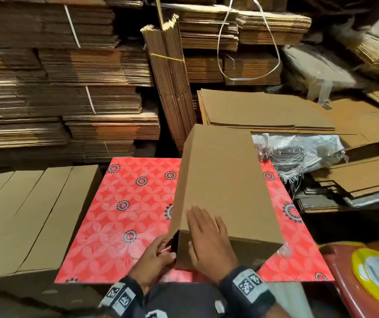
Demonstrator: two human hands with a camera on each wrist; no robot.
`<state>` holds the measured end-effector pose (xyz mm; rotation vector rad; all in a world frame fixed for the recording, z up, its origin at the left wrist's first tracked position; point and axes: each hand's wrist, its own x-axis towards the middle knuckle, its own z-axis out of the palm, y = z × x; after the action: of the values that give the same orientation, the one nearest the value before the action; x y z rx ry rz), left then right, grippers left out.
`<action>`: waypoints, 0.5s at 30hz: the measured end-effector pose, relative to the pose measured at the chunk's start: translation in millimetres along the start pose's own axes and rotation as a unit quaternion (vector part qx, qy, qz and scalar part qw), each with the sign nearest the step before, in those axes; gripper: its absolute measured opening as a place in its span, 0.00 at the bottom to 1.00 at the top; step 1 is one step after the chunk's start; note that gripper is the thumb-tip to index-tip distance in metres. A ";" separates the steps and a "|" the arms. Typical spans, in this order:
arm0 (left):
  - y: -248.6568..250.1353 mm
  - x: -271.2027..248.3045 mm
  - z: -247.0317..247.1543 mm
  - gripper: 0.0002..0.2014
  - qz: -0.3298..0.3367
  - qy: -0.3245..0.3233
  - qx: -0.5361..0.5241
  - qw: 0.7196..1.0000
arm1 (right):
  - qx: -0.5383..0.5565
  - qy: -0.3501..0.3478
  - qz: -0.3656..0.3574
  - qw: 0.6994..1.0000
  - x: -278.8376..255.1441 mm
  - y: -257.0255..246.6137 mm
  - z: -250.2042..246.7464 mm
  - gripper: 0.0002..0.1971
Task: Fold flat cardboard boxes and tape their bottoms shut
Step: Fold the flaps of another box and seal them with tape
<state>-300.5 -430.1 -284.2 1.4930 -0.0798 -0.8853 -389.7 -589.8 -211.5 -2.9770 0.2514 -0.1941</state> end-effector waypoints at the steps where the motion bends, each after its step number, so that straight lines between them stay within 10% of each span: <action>1: -7.1 -0.9 -2.3 0.28 -0.005 -0.007 0.018 1.000 | -0.030 -0.018 -0.010 0.999 1.6 -5.9 13.7 0.46; 15: -15.8 2.6 5.5 0.28 0.057 0.040 0.125 0.990 | 0.074 -0.046 -0.045 0.995 -5.7 10.6 0.0 0.44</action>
<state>-309.0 -433.5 -298.4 1.7386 -0.2220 -0.7411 -396.9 -599.2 -213.8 -2.8419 0.0875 -0.0800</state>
